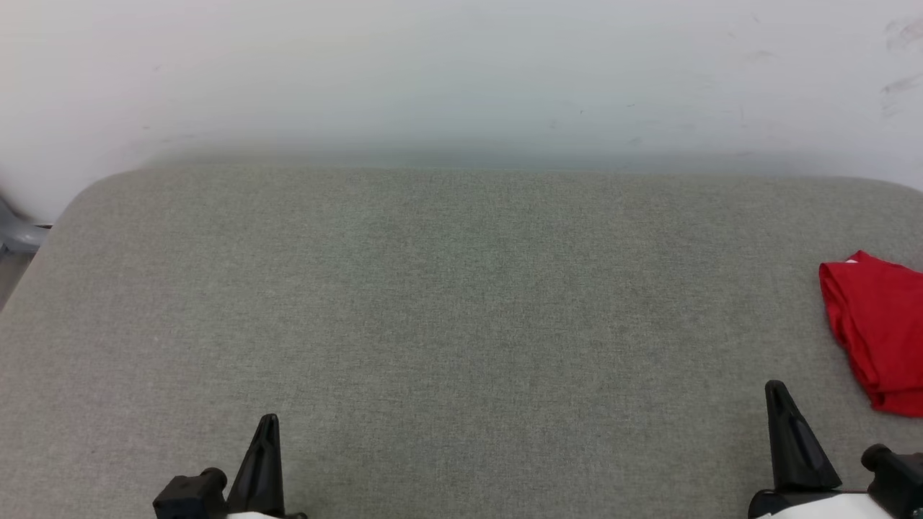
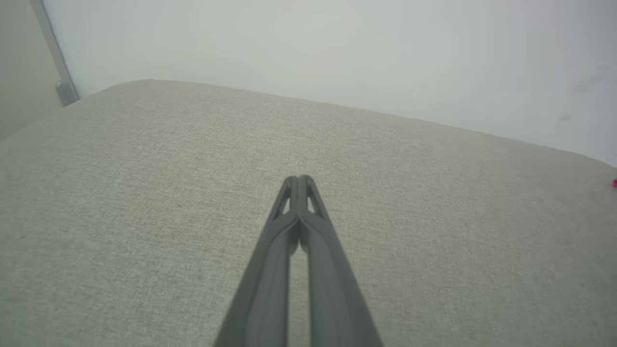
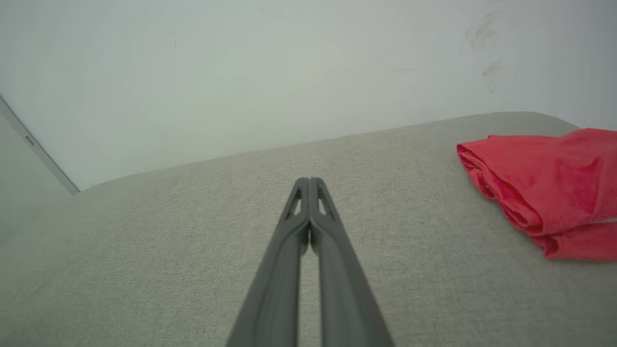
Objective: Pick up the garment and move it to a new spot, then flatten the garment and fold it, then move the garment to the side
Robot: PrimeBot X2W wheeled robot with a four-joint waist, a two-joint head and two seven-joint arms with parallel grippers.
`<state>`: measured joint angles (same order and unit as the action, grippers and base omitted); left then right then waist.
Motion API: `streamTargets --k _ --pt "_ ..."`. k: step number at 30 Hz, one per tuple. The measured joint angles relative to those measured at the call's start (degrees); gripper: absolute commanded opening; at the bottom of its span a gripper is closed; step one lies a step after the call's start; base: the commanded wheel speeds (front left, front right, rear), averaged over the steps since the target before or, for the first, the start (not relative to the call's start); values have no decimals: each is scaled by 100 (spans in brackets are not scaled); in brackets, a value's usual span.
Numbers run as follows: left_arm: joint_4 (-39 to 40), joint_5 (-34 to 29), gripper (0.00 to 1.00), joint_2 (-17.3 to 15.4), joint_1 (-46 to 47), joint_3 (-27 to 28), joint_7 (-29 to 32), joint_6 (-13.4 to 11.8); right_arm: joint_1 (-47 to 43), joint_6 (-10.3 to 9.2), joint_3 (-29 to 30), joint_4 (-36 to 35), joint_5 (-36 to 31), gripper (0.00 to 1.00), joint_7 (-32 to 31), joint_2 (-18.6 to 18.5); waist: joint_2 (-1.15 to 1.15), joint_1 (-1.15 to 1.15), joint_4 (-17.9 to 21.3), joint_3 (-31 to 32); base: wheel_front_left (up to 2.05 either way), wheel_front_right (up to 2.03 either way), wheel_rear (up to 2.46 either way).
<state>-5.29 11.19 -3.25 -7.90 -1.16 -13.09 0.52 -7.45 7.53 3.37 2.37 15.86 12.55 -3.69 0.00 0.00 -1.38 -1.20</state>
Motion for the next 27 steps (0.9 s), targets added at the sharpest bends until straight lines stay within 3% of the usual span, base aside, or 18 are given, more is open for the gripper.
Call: streamTargets --k 27 --pt "-323 3007 0 1 496 259 705 254 437 -1 -13 432 2910 0 -599 -37 0 0 35 26 0 0 0"
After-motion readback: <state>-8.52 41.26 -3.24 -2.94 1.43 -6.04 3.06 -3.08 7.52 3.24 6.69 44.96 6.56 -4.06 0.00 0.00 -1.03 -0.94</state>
